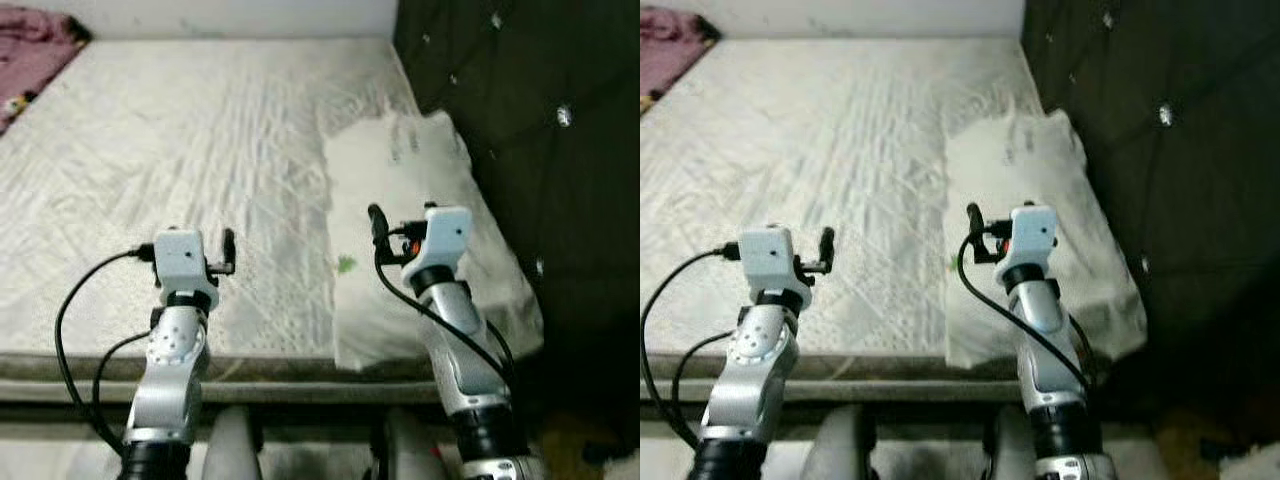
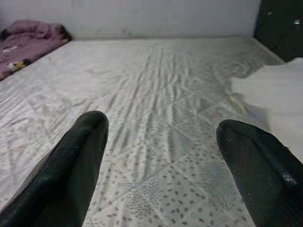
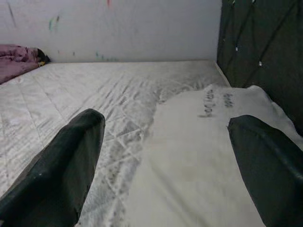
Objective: Clean up the room
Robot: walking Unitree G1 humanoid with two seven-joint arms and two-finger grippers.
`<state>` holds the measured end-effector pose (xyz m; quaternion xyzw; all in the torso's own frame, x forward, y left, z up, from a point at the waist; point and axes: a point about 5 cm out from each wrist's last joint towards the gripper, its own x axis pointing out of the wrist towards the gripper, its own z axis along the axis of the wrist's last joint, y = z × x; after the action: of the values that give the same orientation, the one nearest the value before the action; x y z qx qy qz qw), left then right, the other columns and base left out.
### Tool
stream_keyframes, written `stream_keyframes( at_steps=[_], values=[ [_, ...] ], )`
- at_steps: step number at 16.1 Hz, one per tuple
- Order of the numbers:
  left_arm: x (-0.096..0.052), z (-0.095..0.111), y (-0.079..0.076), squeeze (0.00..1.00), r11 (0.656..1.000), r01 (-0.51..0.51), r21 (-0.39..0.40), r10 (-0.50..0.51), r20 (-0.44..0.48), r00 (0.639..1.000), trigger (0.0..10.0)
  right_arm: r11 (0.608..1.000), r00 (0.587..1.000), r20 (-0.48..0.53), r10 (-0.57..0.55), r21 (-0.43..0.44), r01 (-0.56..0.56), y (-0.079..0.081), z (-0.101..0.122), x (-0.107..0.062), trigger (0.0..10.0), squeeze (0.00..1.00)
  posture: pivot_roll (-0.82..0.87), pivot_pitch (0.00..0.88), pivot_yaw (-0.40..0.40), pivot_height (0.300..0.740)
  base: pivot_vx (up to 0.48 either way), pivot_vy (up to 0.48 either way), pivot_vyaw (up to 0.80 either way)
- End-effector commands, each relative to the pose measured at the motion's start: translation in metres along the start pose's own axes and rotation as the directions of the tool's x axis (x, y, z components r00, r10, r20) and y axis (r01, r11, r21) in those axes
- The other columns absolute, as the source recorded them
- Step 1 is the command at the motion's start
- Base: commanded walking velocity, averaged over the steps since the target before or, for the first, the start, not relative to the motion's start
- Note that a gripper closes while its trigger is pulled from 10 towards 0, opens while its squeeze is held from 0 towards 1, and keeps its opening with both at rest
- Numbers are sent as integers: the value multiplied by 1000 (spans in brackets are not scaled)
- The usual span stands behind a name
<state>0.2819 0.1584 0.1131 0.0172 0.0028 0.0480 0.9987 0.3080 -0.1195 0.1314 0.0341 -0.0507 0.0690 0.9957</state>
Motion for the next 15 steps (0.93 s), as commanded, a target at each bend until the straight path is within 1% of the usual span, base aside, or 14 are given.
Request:
stream_keyframes(
  at_steps=[1, 3, 4, 6, 9, 15],
  values=[
    [1, 2, 1, 0, 1000, 10, 14, -10, 8, 1000, 10000, 1000, 1000, 8, -18, 1, 18, -3, 4, 0, 10000, 0, 61, 0, 14, 722, 0, 0, 0],
    [0, 3, 0, 0, 999, 30, 25, -30, 14, 999, 10000, 1000, 1000, 2, -21, -4, 21, -3, 3, -1, 10000, 0, 57, 0, 15, 740, 0, 0, 0],
    [0, 3, 0, 0, 999, 37, 30, -37, 13, 999, 10000, 1000, 1000, 1, -23, -5, 23, -3, 3, -1, 10000, 0, 55, 0, 16, 740, 0, 0, 0],
    [0, 1, 1, 0, 1000, 31, 2, -31, -1, 1000, 10000, 999, 999, -4, -32, -7, 32, -5, 2, -1, 10000, 0, 55, 0, 16, 740, 0, 0, 0],
    [0, 1, 1, 0, 999, 38, 10, -38, -4, 999, 10000, 999, 999, -15, -41, -11, 41, -7, 0, -2, 10000, 0, 54, 0, 16, 740, 0, 0, 0],
    [1, 3, 0, 0, 999, 52, -6, -52, 3, 999, 10000, 999, 999, -29, -43, -13, 43, -6, -2, -1, 10000, 0, 61, 0, 11, 740, 0, 0, 0]
  ],
)
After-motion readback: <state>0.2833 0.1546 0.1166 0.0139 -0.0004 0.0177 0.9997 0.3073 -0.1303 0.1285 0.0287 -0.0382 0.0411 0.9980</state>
